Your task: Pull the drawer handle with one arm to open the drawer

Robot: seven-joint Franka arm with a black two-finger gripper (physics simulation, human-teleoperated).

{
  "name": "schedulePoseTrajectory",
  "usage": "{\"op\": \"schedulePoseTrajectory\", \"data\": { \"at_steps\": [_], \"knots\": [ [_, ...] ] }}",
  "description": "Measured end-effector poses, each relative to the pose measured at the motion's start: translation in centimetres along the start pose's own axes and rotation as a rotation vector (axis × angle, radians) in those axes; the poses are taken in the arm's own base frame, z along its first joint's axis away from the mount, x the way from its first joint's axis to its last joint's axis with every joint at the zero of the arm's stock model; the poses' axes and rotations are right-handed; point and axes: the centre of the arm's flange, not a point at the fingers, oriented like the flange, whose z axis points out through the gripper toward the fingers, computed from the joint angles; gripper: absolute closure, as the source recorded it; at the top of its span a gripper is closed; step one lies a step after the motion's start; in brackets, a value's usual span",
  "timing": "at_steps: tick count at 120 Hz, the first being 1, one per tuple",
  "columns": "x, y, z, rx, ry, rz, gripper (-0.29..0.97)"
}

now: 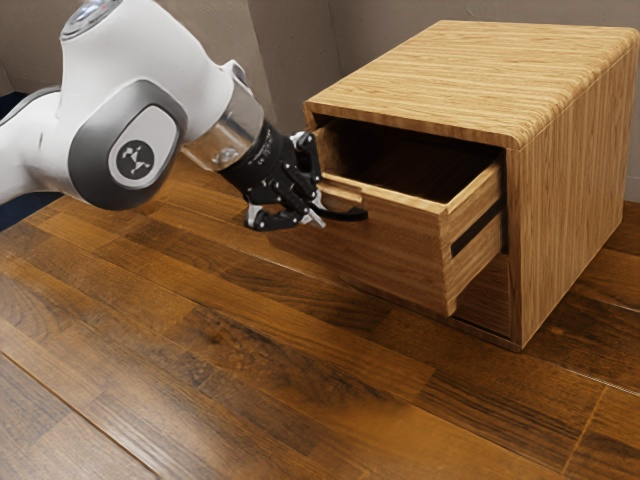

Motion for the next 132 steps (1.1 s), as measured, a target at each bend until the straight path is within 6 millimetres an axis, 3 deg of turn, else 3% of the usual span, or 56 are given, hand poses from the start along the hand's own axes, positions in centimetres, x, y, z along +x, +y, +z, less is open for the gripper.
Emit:
{"op": "schedulePoseTrajectory", "data": {
  "at_steps": [75,97,108,116,132],
  "knots": [
    [0.4,-5.6,-3.7,-0.023,-0.011,0.004,0.79],
    [0.5,-6.3,-4.7,-0.038,-0.012,0.001,0.76],
    [1.7,-6.4,-6.9,-0.08,0.006,-0.016,0.62],
    [2.1,-7.0,-9.6,-0.126,0.017,-0.018,0.48],
    [0.4,-7.9,-15.4,-0.147,0.008,0.018,0.25]
  ]
}}
